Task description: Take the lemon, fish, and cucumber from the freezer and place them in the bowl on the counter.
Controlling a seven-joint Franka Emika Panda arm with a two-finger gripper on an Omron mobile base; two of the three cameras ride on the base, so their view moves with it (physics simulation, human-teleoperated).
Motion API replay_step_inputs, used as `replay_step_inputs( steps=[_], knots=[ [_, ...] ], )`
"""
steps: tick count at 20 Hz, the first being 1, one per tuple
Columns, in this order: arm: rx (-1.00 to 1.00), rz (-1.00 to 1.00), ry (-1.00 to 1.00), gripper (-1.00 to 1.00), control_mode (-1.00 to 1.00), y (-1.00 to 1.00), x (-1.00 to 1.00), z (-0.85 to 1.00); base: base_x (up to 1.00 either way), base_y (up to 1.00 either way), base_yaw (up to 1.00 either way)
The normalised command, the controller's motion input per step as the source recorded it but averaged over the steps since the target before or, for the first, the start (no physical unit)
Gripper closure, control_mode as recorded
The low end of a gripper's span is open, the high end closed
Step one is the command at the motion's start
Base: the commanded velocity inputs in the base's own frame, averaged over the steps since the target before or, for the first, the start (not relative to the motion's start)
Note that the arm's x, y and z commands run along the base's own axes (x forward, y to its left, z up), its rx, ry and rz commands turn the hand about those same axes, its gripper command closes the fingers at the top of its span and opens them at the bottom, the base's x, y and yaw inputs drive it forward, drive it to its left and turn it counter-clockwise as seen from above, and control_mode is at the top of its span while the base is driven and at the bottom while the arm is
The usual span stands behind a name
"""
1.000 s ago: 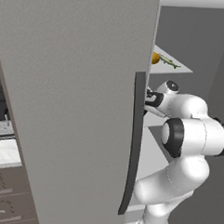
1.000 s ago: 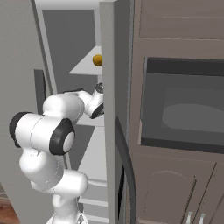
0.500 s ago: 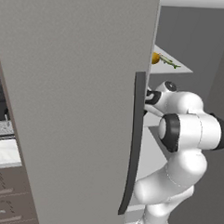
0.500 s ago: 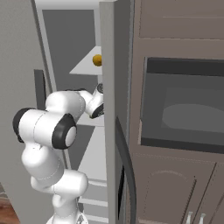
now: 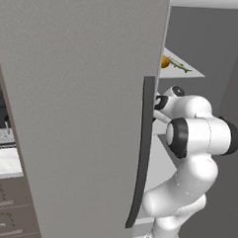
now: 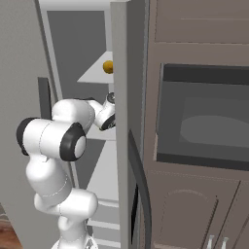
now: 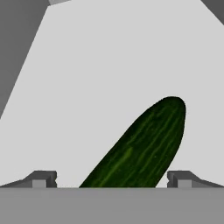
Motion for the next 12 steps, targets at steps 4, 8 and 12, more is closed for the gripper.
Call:
replay_step_inputs(
  steps=[4,8,12],
  knots=[
    [0.0,0.0,0.0,-1.0,-1.0,0.04,0.01,-0.18,0.0,0.0,0.0],
    [0.0,0.0,0.0,1.0,-1.0,0.03,0.0,-0.19,0.0,0.0,0.0],
    [0.0,0.0,0.0,1.0,-1.0,0.0,0.01,-0.05,0.0,0.0,0.0]
  ],
)
